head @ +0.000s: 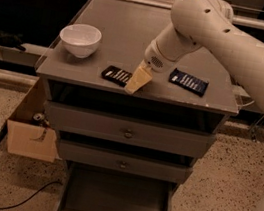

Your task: Place rxbar chocolate into bottom drawer

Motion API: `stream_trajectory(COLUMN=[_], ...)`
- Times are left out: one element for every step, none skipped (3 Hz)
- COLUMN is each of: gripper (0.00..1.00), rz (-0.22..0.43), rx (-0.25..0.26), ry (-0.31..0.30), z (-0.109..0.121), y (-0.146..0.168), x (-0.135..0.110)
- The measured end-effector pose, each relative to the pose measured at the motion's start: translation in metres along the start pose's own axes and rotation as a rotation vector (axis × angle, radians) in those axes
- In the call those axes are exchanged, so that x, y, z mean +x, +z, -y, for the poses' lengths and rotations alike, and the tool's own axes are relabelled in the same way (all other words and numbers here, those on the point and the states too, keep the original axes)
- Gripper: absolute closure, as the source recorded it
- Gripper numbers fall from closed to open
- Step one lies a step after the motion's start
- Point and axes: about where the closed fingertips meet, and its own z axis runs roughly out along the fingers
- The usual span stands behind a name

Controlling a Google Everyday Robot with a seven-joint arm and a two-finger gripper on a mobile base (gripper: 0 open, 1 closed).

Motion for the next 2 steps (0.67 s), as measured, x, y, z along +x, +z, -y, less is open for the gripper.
stream_trajectory(gripper=[1.0, 1.0], rz=[-0.029, -0.047], rx=[0.052, 0.107], ry=[-0.014, -0.009], z=[0.019, 0.052], y=[-0.037, -0.087], x=[0.001, 0.001])
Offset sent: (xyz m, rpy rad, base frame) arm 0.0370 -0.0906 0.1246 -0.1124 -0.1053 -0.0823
